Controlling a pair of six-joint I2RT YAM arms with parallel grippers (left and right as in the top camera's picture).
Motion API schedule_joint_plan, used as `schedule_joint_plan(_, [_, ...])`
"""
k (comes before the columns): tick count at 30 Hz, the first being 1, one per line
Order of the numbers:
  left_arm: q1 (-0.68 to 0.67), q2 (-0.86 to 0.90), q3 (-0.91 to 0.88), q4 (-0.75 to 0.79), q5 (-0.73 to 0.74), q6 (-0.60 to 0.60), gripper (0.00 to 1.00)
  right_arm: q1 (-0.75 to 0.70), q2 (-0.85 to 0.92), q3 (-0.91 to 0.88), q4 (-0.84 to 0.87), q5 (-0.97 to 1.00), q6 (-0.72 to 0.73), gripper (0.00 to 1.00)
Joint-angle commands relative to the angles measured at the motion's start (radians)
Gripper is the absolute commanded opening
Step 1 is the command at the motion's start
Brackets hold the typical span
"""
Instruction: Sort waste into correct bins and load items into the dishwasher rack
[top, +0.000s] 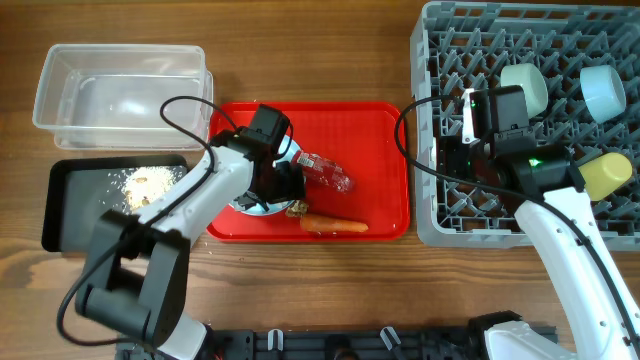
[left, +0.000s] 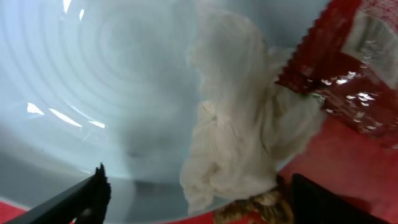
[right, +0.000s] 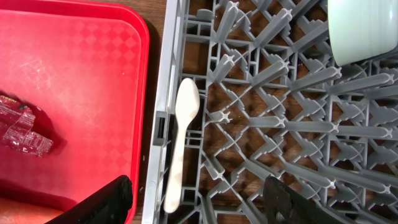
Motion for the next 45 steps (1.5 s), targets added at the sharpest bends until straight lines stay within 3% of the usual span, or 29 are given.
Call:
schedule_joint_plan(1, [-0.002,0.05,0.0,0.027,-0.01,0.015,0.8,0.004,0.007,0.013,-0.001,-0.016,0.0,0.7])
schedule_joint_plan(4, [-0.002,0.056,0.0,0.041,-0.01,0.015,0.57,0.004,0.007,0.013,-0.001,-0.016,0.0,0.7])
schedule_joint_plan(8, [-0.002,0.056,0.0,0.045,-0.01,0.015,0.19,0.004,0.007,0.013,-0.002,-0.016,0.0,0.7])
schedule_joint_plan(10, [-0.002,0.055,0.0,0.044,-0.01,0.016,0.08,0.004,0.007,0.013,-0.003,-0.016,0.001,0.69])
schedule_joint_plan(12, [-0.002,0.051,0.0,0.043,-0.018,0.016,0.05,0.004,0.007,0.013,-0.005,-0.016,0.0,0.7])
schedule_joint_plan(22, [0.143,-0.138,0.089,-0.034,-0.193,0.016,0.04,0.004,0.007,0.013,-0.005,-0.016,0.0,0.7])
schedule_joint_plan(29, [0.314,-0.217,0.105,0.21,-0.196,0.016,0.04,0.004,0.007,0.013,-0.004,-0.016,0.0,0.7])
schedule_joint_plan(38, [0.451,-0.08,0.105,0.438,-0.228,0.016,0.04,0.004,0.007,0.013,-0.004,-0.016,0.0,0.7])
schedule_joint_plan(42, [0.478,-0.032,0.105,0.477,-0.228,0.017,0.17,0.004,0.008,0.013,-0.004,-0.016,0.0,0.7])
schedule_joint_plan(44, [0.482,-0.041,0.107,0.498,-0.227,0.066,0.42,0.004,0.007,0.013,-0.004,-0.016,0.0,0.7])
schedule_joint_plan(45, [0.482,-0.048,0.11,0.501,-0.227,0.102,0.48,0.004,0.007,0.013,-0.004,-0.016,0.0,0.7])
